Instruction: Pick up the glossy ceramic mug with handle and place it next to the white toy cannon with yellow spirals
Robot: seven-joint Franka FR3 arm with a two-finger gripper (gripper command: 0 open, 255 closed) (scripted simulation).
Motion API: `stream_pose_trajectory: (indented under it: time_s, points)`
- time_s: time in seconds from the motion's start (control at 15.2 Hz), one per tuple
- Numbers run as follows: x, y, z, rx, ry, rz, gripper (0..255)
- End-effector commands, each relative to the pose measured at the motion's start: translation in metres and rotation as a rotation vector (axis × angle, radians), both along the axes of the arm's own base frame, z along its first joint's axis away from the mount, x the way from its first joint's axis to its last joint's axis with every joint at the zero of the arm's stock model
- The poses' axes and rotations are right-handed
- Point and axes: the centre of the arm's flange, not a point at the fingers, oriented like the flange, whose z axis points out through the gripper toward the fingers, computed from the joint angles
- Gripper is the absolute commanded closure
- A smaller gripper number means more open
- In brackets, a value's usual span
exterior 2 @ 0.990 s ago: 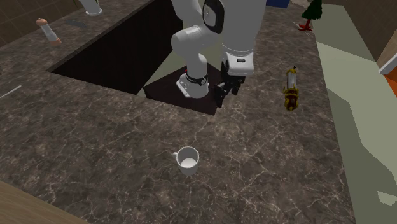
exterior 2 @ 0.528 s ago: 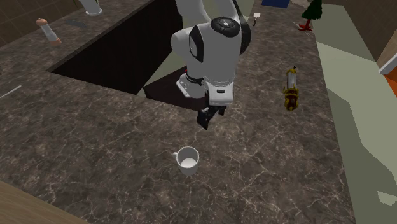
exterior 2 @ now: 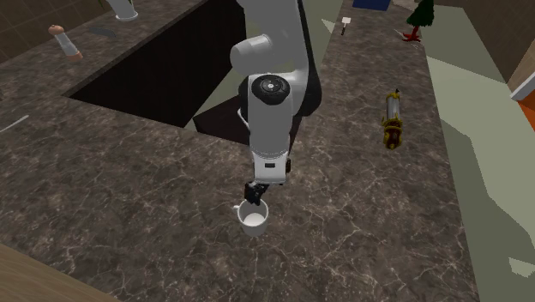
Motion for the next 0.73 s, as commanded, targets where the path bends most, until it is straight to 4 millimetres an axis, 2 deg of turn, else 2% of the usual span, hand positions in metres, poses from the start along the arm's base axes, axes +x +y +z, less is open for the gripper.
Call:
stream_pose_trajectory:
  time_s: [0.0, 0.46, 0.66]
  points:
    - [0.001, -0.02, -0.019, -0.005, -0.003, 0.0, 0]
    - [0.003, -0.022, -0.056, -0.005, -0.003, 0.0, 0]
    - [0.003, -0.022, -0.059, -0.005, -0.003, 0.0, 0]
